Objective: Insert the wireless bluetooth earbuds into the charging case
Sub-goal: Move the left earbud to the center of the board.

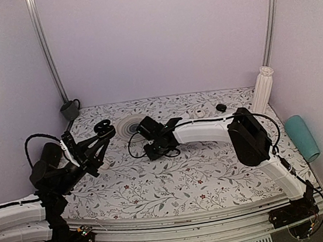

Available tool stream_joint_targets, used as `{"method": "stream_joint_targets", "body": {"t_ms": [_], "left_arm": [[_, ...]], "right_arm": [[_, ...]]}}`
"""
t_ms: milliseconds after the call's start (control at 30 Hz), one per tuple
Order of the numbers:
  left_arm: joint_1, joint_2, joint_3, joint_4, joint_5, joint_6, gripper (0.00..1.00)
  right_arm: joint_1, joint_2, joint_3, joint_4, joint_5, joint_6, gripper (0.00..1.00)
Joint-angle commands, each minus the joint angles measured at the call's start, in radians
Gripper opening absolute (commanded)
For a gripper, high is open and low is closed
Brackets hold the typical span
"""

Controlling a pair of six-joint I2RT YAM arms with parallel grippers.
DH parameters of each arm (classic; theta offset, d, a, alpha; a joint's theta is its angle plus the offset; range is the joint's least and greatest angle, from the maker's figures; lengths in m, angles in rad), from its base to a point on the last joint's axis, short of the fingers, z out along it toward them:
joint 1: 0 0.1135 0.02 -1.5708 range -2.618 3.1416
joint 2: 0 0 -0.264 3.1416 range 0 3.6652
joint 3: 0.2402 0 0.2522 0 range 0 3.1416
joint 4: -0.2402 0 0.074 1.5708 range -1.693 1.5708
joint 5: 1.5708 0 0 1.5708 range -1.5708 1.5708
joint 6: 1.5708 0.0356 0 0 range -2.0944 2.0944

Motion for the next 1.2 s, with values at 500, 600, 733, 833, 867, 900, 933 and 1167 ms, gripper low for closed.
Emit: {"method": "stream_joint_targets", "body": {"t_ms": [500, 600, 733, 833, 867, 900, 933, 1167], "left_arm": [[0.013, 0.068, 0.042, 0.008, 0.032, -0.056, 0.00], [0.012, 0.081, 0.044, 0.022, 0.036, -0.070, 0.00], [0.011, 0.099, 0.046, 0.036, 0.034, -0.078, 0.00], [0.010, 0.111, 0.047, 0.047, 0.034, -0.079, 0.00], [0.010, 0.113, 0.049, 0.048, 0.034, -0.079, 0.00], [0.010, 0.114, 0.050, 0.048, 0.034, -0.078, 0.00], [0.010, 0.114, 0.050, 0.049, 0.035, -0.075, 0.00], [0.011, 0.103, 0.044, 0.048, 0.031, -0.061, 0.00]], "right_arm": [[0.005, -0.401, -0.647, 0.294, -0.198, -0.072, 0.12], [0.007, -0.470, -0.752, 0.320, -0.219, -0.075, 0.13], [0.007, -0.538, -0.812, 0.317, -0.229, -0.069, 0.21], [0.007, -0.558, -0.793, 0.276, -0.229, -0.051, 0.31], [0.006, -0.558, -0.778, 0.256, -0.226, -0.036, 0.33], [0.006, -0.557, -0.758, 0.235, -0.224, -0.023, 0.36], [0.006, -0.555, -0.736, 0.210, -0.222, -0.006, 0.38], [0.007, -0.511, -0.572, 0.002, -0.185, 0.183, 0.39]]}}
